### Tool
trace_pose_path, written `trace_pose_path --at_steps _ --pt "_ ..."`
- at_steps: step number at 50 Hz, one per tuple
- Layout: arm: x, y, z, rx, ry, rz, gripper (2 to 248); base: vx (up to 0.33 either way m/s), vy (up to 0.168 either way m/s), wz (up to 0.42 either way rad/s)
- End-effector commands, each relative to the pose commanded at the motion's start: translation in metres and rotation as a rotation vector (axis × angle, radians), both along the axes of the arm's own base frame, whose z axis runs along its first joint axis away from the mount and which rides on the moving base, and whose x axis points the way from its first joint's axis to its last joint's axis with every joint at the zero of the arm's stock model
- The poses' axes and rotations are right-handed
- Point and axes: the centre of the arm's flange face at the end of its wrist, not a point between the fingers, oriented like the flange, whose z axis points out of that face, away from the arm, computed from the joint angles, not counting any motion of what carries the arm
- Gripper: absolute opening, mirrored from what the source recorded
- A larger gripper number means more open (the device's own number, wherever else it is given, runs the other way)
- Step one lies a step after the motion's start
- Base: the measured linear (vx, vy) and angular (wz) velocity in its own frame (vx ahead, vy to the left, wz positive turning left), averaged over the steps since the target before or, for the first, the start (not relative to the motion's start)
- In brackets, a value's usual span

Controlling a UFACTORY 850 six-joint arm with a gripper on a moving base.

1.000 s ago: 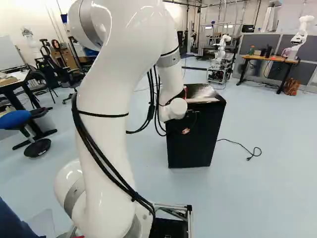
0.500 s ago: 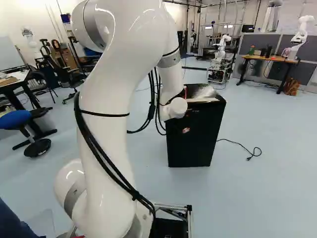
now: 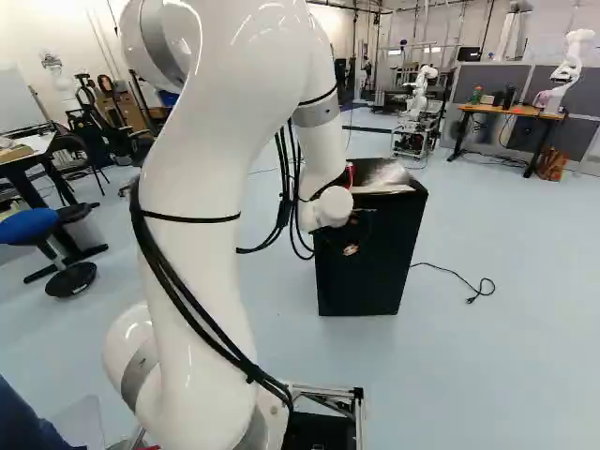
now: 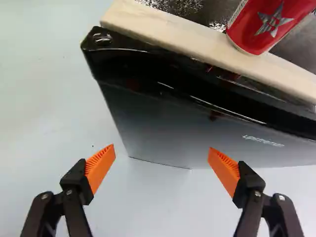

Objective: Grab a drink from the fridge

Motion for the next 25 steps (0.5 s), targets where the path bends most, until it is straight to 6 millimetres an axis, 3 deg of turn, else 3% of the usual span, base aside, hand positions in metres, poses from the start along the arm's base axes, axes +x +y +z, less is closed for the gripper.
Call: trace_pose_path --at_steps 25 --pt "-0.044 0.012 0.009 0.035 -0.051 -0.012 247 0.000 0.000 0.000"
